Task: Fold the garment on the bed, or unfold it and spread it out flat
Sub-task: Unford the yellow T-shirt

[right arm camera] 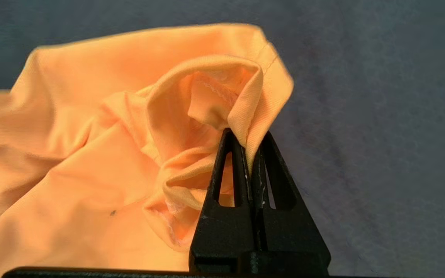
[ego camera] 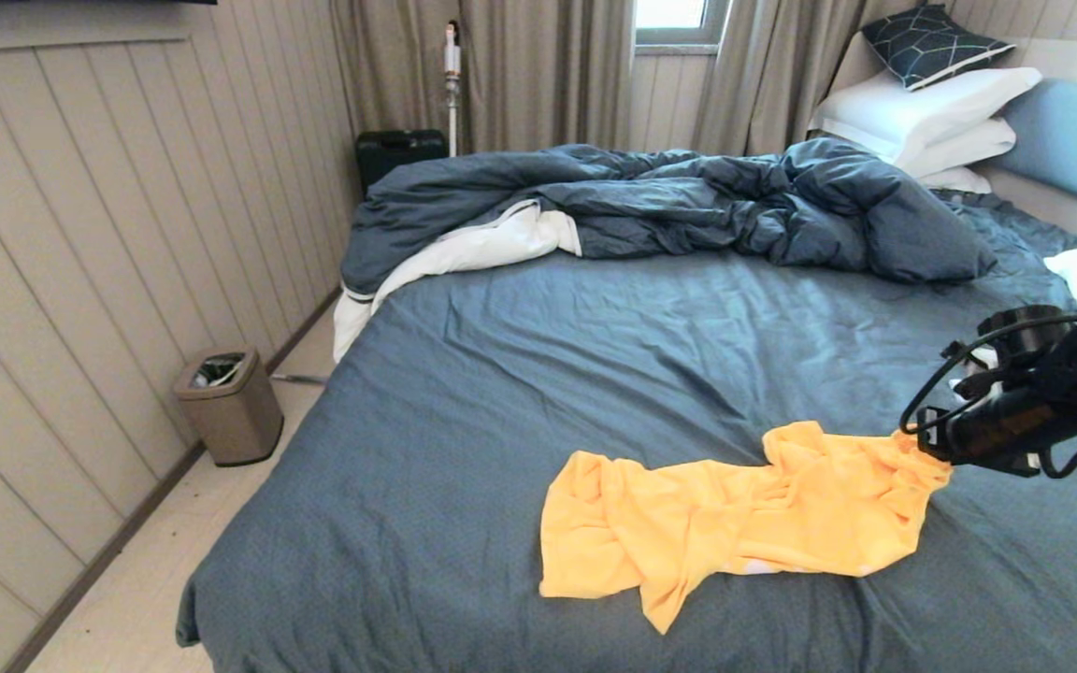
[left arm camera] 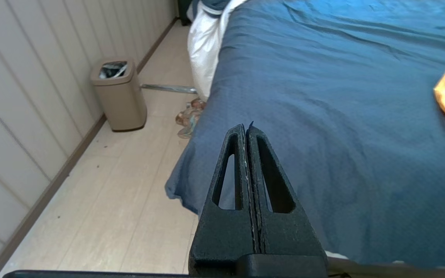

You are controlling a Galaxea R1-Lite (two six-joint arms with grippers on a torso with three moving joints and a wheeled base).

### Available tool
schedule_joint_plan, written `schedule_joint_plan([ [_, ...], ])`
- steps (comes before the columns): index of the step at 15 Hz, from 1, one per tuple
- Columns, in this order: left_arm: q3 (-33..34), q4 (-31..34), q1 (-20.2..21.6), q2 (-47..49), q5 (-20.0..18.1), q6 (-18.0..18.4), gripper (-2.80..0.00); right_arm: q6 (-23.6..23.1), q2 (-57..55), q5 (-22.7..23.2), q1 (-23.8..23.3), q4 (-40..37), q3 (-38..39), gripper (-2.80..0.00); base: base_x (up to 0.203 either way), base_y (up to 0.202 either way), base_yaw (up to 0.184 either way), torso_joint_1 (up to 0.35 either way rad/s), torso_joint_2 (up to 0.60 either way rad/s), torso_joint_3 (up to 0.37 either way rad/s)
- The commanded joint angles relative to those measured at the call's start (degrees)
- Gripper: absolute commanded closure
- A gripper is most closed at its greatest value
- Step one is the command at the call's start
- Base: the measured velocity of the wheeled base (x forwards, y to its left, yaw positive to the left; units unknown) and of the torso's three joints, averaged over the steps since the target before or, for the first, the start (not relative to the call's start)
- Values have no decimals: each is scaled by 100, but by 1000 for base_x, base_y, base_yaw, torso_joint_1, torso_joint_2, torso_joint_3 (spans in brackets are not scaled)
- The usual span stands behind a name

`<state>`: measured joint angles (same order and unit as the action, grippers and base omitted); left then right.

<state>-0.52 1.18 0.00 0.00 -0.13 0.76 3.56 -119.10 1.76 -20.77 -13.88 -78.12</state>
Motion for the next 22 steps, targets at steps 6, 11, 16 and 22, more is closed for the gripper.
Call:
schedule_joint_plan([
  [6, 0, 5, 0, 0, 5, 4, 0, -247, 157, 16, -686, -17, 48, 0, 0, 0, 0, 0, 0, 0],
  [11, 0, 4, 0, 0, -3, -5, 0, -389, 147, 18, -693, 389, 432, -280, 0, 0, 0, 0, 0, 0],
  [16, 8, -4, 0, 0, -4, -5, 0, -630, 510, 35, -746, 1089, 1096, -280, 0, 0, 0, 0, 0, 0],
  [22, 8, -30, 0, 0, 5, -5, 0, -560, 1801, 239, -37, 989, 1320, 0, 0, 0, 0, 0, 0, 0],
])
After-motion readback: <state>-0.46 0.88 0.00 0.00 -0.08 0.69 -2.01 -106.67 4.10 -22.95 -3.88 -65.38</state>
